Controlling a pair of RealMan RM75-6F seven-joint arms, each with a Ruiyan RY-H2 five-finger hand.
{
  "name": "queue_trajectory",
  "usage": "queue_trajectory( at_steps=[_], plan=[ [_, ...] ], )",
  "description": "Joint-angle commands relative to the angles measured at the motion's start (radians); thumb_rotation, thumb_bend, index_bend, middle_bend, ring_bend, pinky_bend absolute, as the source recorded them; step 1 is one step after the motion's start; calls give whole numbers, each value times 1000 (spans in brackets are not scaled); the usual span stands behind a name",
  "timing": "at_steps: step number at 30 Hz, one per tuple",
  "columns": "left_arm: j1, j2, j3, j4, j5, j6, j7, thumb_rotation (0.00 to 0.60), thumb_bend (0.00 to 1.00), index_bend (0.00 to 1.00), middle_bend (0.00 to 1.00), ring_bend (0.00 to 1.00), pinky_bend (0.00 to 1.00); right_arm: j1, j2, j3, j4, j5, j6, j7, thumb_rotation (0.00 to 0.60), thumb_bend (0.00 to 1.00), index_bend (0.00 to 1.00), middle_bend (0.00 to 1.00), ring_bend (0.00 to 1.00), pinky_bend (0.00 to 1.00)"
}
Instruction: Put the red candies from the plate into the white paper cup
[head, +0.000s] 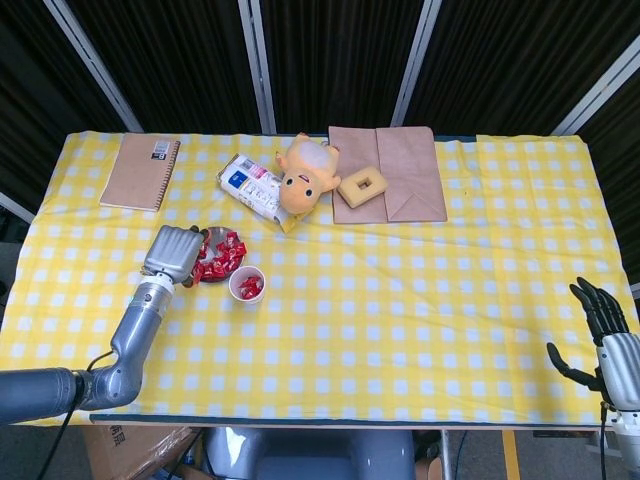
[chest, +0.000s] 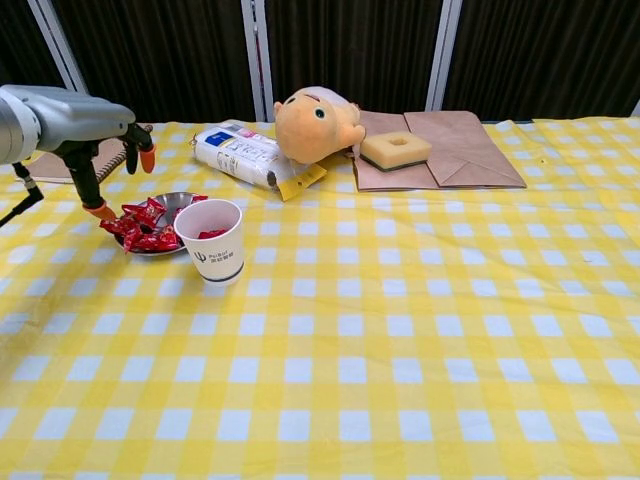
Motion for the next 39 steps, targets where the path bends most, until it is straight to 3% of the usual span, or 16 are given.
queue_trajectory(
  at_steps=[1, 14, 39],
  plan=[
    [6, -25, 13, 54, -32, -31, 7, 600, 168, 292, 285, 886, 919, 1, 0, 0, -1, 3, -4, 0, 600, 424, 0, 0, 0, 0],
    [-13, -101, 2, 180, -103, -89, 42, 600, 168, 291, 269, 886, 919, 1, 2, 0, -4, 3, -4, 6, 600, 423, 0, 0, 0, 0],
    [-42, -226, -37, 355, -145, -129, 84, 600, 168, 301, 260, 887, 919, 1, 5, 0, -5, 2, -3, 18, 600, 424, 0, 0, 0, 0]
  ],
)
